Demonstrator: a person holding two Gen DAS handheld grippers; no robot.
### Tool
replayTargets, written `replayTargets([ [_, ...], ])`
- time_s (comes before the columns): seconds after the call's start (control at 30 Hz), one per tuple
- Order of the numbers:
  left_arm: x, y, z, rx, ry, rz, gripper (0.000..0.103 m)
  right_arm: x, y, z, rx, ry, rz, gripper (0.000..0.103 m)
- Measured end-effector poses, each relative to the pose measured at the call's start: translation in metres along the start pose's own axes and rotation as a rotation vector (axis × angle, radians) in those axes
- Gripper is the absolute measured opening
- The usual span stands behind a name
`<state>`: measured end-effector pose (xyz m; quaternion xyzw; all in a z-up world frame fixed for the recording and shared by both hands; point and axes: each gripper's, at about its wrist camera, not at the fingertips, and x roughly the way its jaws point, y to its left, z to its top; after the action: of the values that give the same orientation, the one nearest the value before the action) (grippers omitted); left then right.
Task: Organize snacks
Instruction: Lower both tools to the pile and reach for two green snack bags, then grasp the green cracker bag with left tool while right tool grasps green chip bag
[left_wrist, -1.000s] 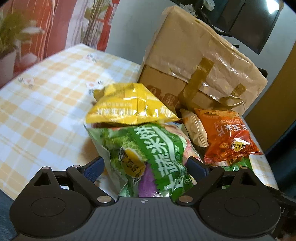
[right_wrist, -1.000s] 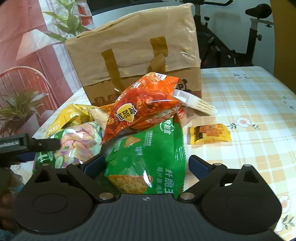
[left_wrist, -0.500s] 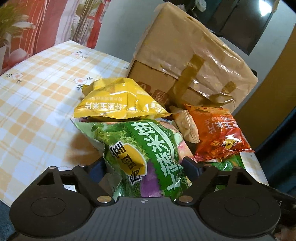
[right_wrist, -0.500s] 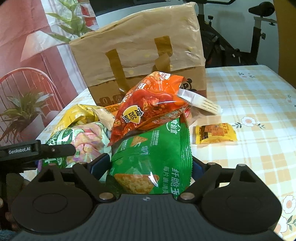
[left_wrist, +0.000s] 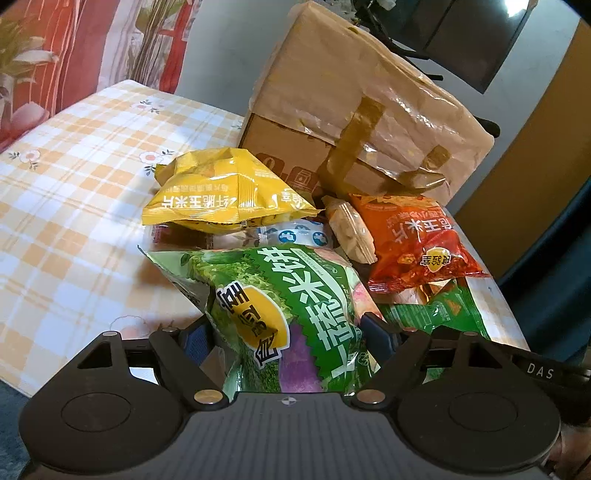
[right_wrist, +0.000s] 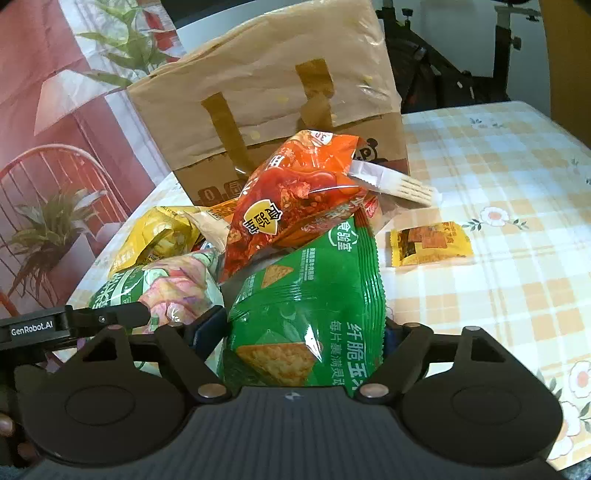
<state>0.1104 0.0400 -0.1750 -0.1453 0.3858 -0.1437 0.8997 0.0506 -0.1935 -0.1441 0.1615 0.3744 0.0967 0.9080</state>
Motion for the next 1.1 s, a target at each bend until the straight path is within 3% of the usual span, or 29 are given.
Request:
replayTargets([
  [0.47, -0.037, -0.004, -0.003, 0.017, -0.075, 0.030, 0.083, -0.027, -0.002, -0.002, -0.008, 0.002, -0.111, 0.071],
  [0.63, -0.049, -0.011, -0.001, 0.049, -0.130, 0.039, 0.083, -0.040, -0.005, -0.001, -0.006, -0.050, -0.164, 0.069],
  [1.1, -0.062, -0.025, 0.000, 0.121, -0.218, 0.081, 0.083, -0.045, 0.004, 0.001, -0.057, -0.099, -0.205, 0.067],
])
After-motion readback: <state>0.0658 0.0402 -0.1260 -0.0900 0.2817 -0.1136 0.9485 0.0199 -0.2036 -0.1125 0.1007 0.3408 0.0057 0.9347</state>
